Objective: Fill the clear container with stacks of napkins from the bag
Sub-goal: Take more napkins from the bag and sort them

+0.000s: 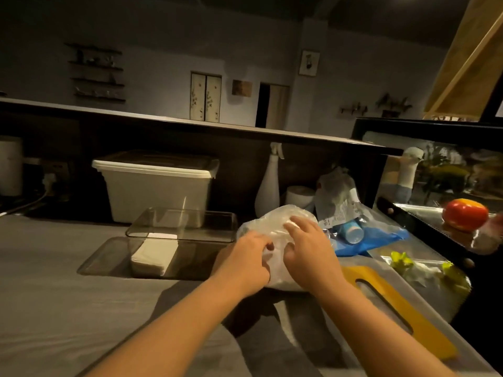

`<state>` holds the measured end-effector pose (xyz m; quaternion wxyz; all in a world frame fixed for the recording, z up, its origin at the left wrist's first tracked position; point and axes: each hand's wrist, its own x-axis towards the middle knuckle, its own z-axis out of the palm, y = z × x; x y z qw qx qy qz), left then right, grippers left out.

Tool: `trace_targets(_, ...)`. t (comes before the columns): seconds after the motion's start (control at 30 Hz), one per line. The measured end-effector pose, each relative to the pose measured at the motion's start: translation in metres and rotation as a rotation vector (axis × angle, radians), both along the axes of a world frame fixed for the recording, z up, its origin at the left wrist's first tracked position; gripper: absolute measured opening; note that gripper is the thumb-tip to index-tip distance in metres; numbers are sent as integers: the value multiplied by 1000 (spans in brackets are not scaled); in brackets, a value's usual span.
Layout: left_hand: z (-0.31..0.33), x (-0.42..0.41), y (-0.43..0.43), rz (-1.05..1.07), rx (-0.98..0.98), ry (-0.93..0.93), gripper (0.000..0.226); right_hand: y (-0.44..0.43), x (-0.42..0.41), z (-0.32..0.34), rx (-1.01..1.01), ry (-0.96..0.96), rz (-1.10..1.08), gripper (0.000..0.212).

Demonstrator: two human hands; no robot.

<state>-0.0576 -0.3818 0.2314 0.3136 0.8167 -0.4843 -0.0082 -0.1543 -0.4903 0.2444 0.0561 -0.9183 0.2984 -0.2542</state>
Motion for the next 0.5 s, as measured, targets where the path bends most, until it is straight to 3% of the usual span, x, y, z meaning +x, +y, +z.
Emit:
trace_targets(0.1, 4, 4, -13, -26, -67, 0, 78, -14, 15, -10, -81, -224, 12, 58)
trace_targets(0.23, 6, 14, -20, -12, -164, 5, 92, -32, 26, -20, -156, -385, 66, 56)
trace_targets(0.37, 4, 15, -14, -12, -142, -108, 99, -35, 22, -18, -245, -352, 137, 32)
trace_targets(0.5, -8, 21, -8, -58, -112, -132, 100, -16, 24, -16, -174, -190, 308, 41)
